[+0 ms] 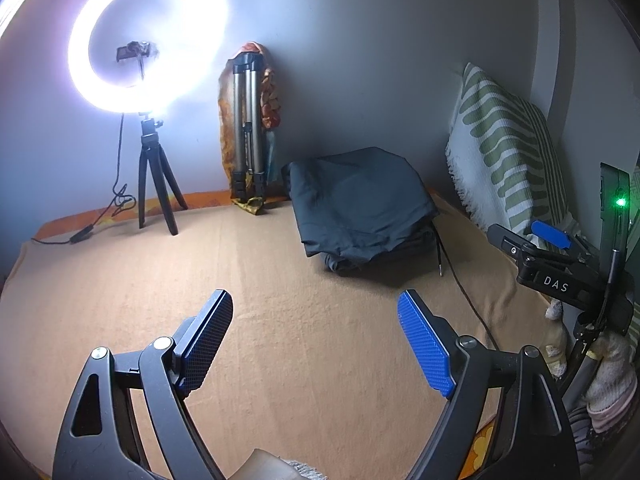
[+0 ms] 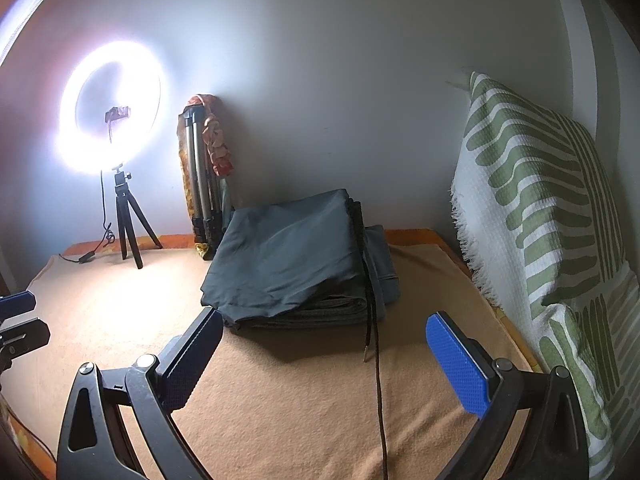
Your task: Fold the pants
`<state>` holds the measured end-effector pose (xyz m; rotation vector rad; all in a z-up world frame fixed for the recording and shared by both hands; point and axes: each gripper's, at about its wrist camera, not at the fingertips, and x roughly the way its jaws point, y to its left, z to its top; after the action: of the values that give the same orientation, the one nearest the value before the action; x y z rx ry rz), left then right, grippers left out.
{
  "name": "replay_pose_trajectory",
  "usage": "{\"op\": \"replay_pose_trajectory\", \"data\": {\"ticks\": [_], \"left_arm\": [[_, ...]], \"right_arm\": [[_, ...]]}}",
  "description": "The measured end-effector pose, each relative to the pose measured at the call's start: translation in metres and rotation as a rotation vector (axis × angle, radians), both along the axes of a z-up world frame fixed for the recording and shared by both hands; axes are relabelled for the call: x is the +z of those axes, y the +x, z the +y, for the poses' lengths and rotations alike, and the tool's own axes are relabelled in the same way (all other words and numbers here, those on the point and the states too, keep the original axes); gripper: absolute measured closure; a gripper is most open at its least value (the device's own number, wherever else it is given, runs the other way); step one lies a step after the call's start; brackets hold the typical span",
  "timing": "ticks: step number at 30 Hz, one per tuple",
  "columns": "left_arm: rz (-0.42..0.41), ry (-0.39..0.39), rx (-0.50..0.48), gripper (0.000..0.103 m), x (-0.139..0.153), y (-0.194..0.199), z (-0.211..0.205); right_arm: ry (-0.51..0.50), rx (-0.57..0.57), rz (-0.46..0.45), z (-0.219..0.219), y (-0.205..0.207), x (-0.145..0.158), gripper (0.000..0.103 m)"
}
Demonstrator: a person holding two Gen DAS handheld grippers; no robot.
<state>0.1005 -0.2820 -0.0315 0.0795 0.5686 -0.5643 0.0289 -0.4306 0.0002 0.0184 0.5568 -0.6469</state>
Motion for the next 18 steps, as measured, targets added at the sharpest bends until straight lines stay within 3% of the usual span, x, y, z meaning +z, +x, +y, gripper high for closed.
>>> {"op": "replay_pose_trajectory", "data": {"ticks": [18], "left_arm": [[0.003, -0.004, 0.000, 0.018, 0.0006, -0.0013, 0.0021]], "right_arm": [[0.004, 0.019, 0.002, 0.0084, 0.0044, -0.0015, 0.000]]}}
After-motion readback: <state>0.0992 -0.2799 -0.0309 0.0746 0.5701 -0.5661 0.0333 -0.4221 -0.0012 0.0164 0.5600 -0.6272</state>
